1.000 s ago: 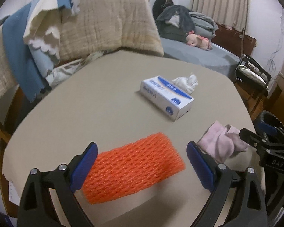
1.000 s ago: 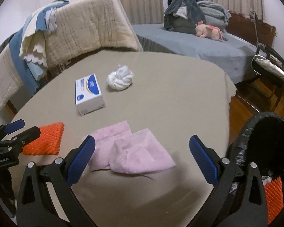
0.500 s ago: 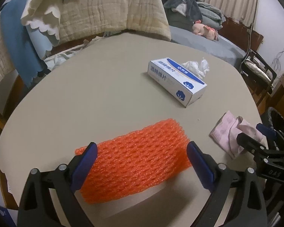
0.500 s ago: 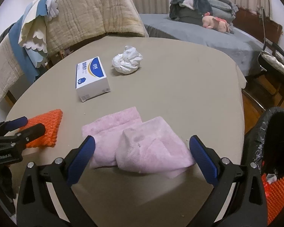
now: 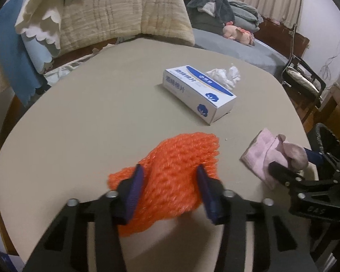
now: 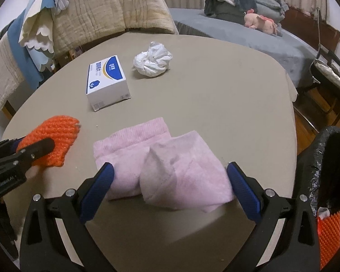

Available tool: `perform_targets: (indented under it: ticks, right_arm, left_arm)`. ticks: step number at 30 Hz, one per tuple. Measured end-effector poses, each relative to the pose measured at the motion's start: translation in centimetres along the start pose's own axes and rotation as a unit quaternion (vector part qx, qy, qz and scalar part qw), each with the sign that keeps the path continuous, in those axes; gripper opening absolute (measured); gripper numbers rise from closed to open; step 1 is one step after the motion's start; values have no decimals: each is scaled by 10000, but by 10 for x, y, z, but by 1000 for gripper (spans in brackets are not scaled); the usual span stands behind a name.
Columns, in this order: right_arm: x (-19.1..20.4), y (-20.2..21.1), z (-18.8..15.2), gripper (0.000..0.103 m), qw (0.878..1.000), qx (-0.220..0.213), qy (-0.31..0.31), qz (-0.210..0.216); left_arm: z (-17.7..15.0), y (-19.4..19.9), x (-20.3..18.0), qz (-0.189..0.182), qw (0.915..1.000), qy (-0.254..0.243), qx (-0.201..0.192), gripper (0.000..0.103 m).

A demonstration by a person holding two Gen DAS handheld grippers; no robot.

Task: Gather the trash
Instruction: 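Grasp the orange foam net with the left gripper while the right grasps the pink towel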

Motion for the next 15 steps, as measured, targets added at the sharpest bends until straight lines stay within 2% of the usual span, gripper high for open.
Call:
perform_targets:
  ticks: [1,4,8,10,12,15]
  right_arm:
    - [0,0,0,96,10000,-5,1,3]
    - [0,1,0,84,10000,-18,-23,-4]
    - [-1,3,1,66,10000,-60,-11,77]
    - [0,4,1,54,9999,-93,35,111]
    - [2,6,1,36,9997,-118,74,206]
    - [8,8,2,21,9990,-98,119,428]
  left_arm:
    - [0,0,-2,-42,10000,-6,-3,32]
    - [2,1,-8,-141,9999,-6,-15,23]
    - [6,2,-16,-254,9997,-11,-58,22]
    - [8,4,-20,-266,9996,-44,-87,22]
    - [10,5,-23,-289,9995,-68,-109,22]
    - [13,9,-30,-314,9993,-130,-172,22]
Point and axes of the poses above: each gripper's, at about its wrist camera, not at the fingertips, and y roughly against the way its jaws point, x to its left, z to its top, the point moved 8 cm from there along -y, roughly the way its jaws point, and after that the axes turned 3 degrees about -z, right-handed, at the moved point
